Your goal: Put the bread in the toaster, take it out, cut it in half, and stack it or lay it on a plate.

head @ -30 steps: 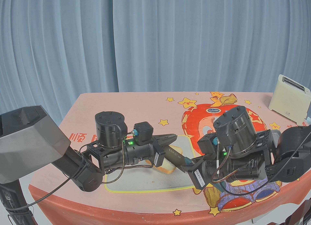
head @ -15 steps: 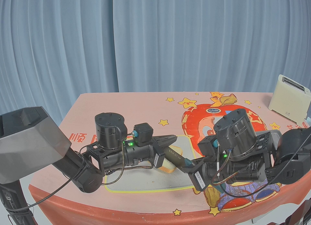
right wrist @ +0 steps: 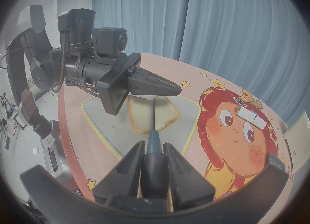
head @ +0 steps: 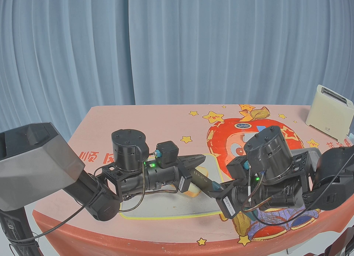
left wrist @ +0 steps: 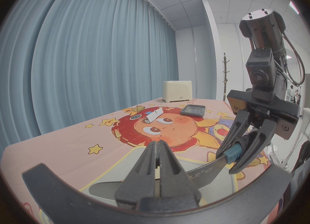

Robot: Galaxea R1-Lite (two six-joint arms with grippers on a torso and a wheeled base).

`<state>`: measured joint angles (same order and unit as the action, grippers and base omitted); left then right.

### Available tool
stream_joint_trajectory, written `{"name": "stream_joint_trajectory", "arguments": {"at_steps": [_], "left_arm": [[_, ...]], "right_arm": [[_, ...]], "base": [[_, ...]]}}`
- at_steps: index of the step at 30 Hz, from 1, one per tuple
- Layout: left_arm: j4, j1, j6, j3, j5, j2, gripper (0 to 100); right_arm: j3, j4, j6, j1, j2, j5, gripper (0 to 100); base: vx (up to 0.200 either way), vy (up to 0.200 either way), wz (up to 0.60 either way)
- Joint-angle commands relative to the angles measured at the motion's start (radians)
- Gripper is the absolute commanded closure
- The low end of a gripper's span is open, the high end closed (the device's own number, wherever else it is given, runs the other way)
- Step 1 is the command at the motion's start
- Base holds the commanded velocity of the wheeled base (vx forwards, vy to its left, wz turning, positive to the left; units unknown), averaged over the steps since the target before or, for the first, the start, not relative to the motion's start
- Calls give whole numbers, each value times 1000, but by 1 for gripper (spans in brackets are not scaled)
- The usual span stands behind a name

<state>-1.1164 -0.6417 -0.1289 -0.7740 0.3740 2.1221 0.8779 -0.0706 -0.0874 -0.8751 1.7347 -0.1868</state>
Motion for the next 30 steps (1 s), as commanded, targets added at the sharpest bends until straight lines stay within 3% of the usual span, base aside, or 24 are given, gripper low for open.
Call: {"name": "stream_joint_trajectory", "arguments": {"at_steps": [1,19,26,30], "left_arm": [[-3,0,0,6,0,13,100],[-3,5,0,18,2,-24,100],[-56,4,3,21,0,-4,100],[-53,2,20,9,0,-16,100]], "right_arm": [[21,0,2,1,-9,-2,100],[18,-1,-2,1,2,-2,100],[-4,-8,-5,-4,13,0,100],[-14,-20,-6,-7,23,0,100]], "base": [[0,0,0],[0,0,0],[0,0,0],[0,0,0]]}}
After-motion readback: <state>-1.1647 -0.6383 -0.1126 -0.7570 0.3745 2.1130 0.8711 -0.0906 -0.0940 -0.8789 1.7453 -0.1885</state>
